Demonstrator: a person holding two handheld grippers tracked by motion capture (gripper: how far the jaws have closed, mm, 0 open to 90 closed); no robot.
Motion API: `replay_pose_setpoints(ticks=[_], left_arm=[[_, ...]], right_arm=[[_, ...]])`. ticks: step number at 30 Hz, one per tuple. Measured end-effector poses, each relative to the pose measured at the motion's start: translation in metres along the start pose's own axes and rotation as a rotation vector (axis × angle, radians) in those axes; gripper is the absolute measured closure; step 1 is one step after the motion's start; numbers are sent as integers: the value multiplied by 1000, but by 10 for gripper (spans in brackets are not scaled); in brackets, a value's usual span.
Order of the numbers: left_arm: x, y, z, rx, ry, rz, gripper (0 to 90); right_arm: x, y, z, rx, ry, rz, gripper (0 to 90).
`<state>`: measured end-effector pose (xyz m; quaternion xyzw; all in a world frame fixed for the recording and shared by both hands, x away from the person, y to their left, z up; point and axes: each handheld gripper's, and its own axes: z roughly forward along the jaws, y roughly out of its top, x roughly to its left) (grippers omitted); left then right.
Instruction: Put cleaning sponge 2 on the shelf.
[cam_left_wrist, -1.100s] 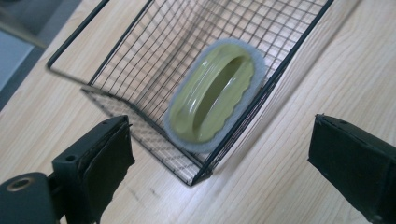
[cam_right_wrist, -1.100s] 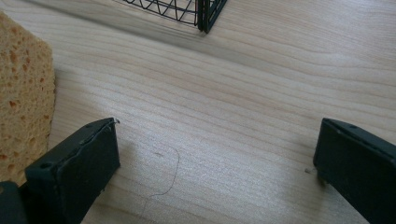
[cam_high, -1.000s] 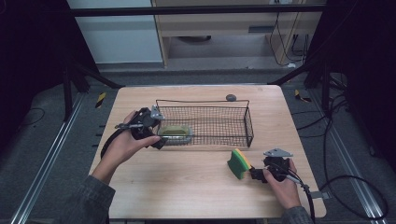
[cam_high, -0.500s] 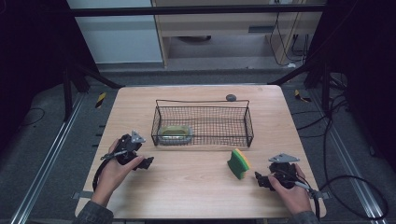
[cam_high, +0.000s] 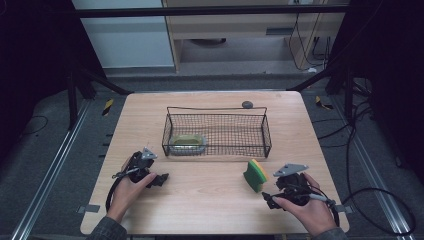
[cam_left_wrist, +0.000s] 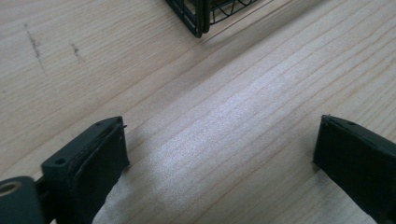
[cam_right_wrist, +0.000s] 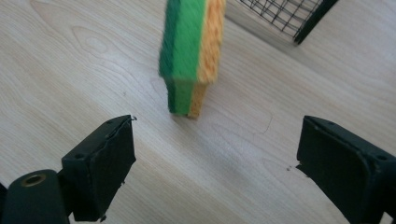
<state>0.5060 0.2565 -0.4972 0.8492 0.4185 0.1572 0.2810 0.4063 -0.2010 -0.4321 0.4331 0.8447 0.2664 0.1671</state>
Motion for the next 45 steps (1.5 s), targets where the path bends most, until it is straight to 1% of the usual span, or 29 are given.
replay_pose_setpoints(ticks=[1, 3, 4, 8, 11, 12, 13, 14, 16, 19, 24, 26, 28, 31, 37, 39, 40, 41, 45], left_arm=[[2, -2, 0, -9, -5, -13, 9], [5, -6, 0, -34, 9, -26, 0], [6, -7, 0, -45, 9, -26, 0], [6, -11, 2, -90, 18, -41, 0], [4, -12, 3, -103, 30, -55, 0], [4, -12, 3, -106, 31, -57, 0], [4, -12, 3, -110, 33, -58, 0], [4, -12, 3, -112, 33, -59, 0], [4, -12, 4, -112, 34, -60, 0], [4, -12, 4, -115, 34, -61, 0], [4, -13, 4, -125, 36, -60, 0], [4, -13, 4, -127, 36, -59, 0], [4, -14, 4, -130, 35, -61, 0], [4, -13, 4, -128, 34, -58, 0], [5, -13, 4, -132, 29, -51, 0], [5, -13, 4, -132, 29, -51, 0], [5, -13, 4, -132, 28, -50, 0], [5, -13, 4, -133, 28, -50, 0], [5, -13, 4, -133, 28, -50, 0]], right_arm=[[1, 6, -2, 17, -5, -12, 144], [3, 18, -5, 54, 3, -14, 155], [4, 25, -7, 67, 4, -17, 172], [3, 49, -13, 96, 10, -17, 238], [4, 65, -16, 117, 4, -44, 274], [3, 70, -17, 121, 7, -41, 293], [2, 74, -17, 125, 20, -36, 313], [1, 78, -17, 136, 28, -33, 317], [0, 84, -15, 170, 27, -32, 335], [-3, 91, -11, 196, 32, -34, 363], [-2, 97, 0, 242, 50, -19, 375], [-1, 98, 4, 250, 57, -20, 370], [2, 99, 10, 255, 54, -13, 359], [5, 100, 17, 266, 49, -24, 364], [5, 96, 31, 273, 42, -10, 424], [5, 92, 36, 285, 45, -8, 443], [6, 91, 37, 293, 46, 1, 453], [5, 90, 39, 296, 48, -10, 467], [4, 89, 41, 295, 53, -3, 520]])
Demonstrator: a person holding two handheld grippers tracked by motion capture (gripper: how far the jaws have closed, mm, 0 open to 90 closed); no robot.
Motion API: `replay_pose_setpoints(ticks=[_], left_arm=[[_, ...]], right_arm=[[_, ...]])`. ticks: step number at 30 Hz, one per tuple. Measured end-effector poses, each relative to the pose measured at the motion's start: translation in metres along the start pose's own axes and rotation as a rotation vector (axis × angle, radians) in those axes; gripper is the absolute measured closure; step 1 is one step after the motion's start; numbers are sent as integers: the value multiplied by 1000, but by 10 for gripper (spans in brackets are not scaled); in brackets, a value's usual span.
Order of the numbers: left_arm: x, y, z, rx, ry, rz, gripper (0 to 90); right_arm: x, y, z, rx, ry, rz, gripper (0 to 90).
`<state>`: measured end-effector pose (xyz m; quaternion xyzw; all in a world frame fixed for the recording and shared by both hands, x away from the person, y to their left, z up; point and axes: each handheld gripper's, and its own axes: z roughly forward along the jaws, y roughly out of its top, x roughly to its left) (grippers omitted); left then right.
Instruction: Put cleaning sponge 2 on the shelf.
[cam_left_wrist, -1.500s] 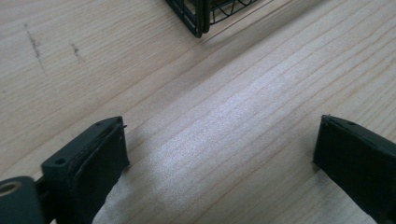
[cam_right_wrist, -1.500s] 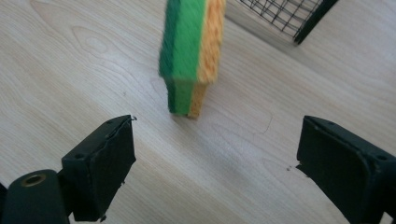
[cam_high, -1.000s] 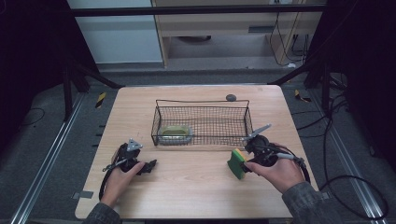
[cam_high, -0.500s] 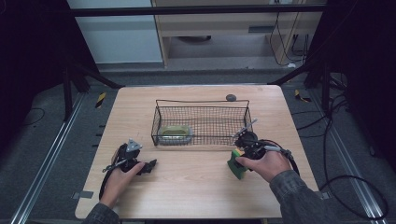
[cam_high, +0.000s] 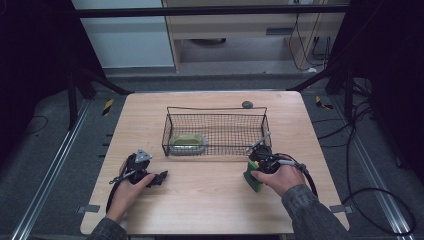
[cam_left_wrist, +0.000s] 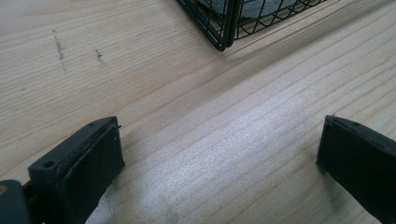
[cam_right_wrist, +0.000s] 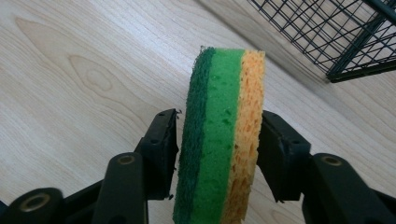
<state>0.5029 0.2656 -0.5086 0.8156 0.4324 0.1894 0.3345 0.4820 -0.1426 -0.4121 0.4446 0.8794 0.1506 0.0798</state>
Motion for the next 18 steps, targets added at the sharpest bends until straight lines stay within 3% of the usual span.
replay_pose_setpoints(ticks=[5, 11, 18], left_arm=[[0, 0, 0, -1, 0, 0, 0], [0, 0, 0, -2, 0, 1, 0], [0, 0, 0, -2, 0, 1, 0]], right_arm=[[0, 0, -2, -8, 17, -1, 639], [-3, 0, -10, -24, 29, 5, 650], [-6, 4, -33, -73, 25, 8, 649]])
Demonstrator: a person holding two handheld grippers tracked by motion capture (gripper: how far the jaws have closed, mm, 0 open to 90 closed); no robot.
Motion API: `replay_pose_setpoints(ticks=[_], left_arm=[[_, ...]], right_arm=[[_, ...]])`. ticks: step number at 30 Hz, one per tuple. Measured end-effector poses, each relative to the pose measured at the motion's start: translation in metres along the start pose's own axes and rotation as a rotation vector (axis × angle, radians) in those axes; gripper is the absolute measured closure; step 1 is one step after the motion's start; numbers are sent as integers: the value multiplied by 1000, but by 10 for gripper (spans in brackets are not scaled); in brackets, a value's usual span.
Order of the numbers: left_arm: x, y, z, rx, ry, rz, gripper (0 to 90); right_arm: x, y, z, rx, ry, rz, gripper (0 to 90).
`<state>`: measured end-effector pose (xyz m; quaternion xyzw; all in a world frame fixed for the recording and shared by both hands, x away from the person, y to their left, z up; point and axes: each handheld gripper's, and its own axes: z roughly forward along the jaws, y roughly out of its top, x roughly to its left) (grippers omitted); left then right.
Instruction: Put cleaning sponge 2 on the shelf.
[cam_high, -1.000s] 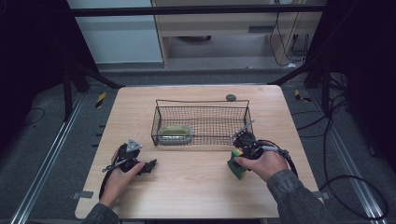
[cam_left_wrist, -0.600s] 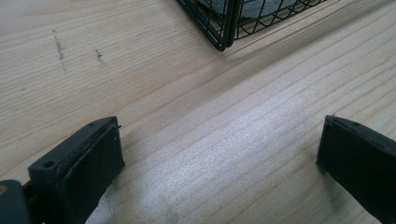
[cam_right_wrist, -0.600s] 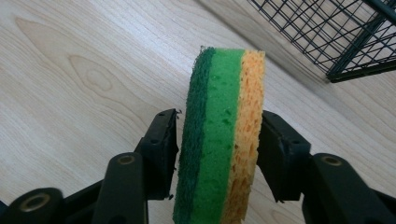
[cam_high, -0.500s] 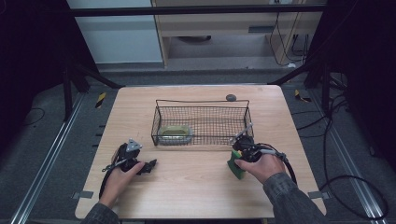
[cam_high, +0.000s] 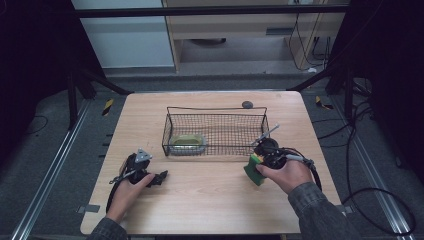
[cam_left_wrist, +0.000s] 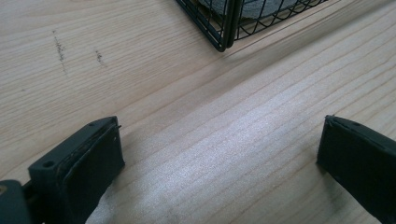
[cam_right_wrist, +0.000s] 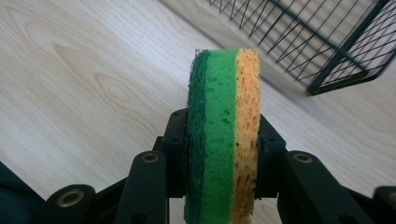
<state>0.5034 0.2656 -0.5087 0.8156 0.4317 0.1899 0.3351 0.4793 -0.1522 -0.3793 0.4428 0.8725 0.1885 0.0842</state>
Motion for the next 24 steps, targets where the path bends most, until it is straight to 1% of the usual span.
replay_pose_setpoints(ticks=[2, 5, 7, 8, 10, 12, 16, 24], left_arm=[[0, 0, 0, 0, 0, 0, 0], [0, 0, 0, 0, 0, 0, 0], [0, 0, 0, -4, 1, -4, 0], [0, 0, 0, -4, 1, -4, 0], [0, 0, 0, -4, 1, -4, 0], [0, 0, 0, -3, 1, -1, 0], [0, 0, 0, -3, 1, -1, 0], [0, 0, 0, -3, 1, -1, 0]], right_arm=[[-1, 2, -8, -21, -1, -2, 649], [-5, 6, -22, -62, -2, 8, 649], [-9, 9, -33, -96, -7, 11, 649], [-11, 10, -40, -114, 0, 19, 649], [-13, 13, -46, -130, 1, 25, 649], [-15, 15, -55, -147, -7, 26, 649], [-20, 21, -67, -168, -31, 29, 649], [-32, 37, -79, -198, -74, 41, 649]])
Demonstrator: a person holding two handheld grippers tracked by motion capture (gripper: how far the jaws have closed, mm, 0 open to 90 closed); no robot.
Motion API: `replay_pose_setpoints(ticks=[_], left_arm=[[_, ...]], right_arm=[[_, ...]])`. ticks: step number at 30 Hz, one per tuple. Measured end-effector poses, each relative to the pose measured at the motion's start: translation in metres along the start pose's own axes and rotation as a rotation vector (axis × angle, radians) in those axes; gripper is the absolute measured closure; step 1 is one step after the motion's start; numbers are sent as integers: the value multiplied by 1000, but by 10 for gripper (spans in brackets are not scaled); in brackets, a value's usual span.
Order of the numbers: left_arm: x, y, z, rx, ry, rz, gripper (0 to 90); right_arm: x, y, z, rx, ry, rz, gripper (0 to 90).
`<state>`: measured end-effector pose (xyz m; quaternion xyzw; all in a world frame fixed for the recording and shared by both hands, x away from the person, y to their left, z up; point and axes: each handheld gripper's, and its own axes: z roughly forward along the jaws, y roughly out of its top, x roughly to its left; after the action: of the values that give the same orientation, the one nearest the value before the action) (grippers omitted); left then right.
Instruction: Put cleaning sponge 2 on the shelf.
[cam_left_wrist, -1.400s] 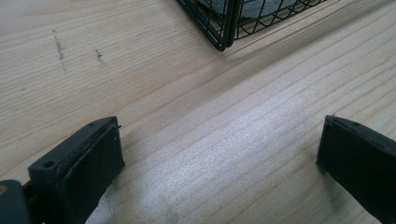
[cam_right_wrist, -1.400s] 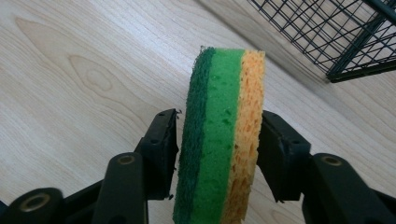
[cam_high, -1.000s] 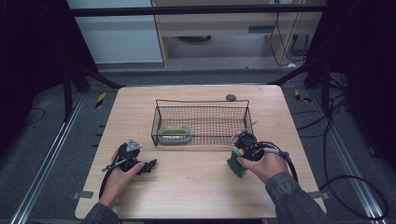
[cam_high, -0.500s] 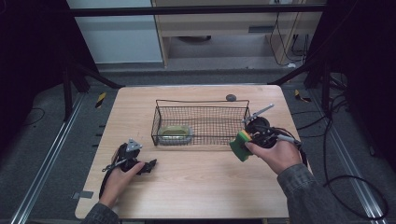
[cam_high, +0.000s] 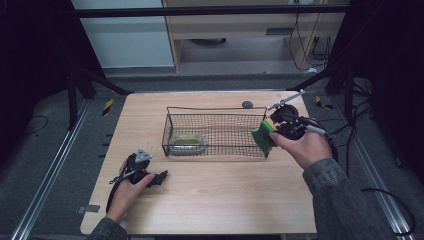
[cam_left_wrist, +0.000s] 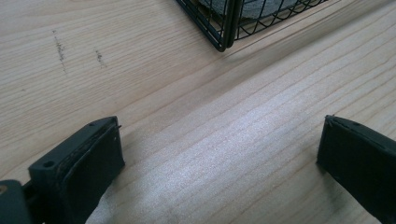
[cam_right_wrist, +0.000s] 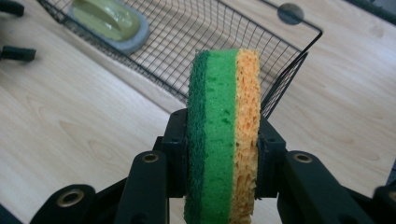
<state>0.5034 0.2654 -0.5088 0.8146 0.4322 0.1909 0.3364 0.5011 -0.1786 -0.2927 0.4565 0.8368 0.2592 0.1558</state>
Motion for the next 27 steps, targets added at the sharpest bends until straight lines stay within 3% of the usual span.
replay_pose_setpoints(ticks=[11, 27], left_arm=[[0, 0, 0, 4, 2, -3, 0], [0, 0, 0, 3, 2, -3, 0]], right_arm=[[-9, 20, -1, -42, -39, -2, 649], [-25, 39, 16, -9, -86, 26, 648]])
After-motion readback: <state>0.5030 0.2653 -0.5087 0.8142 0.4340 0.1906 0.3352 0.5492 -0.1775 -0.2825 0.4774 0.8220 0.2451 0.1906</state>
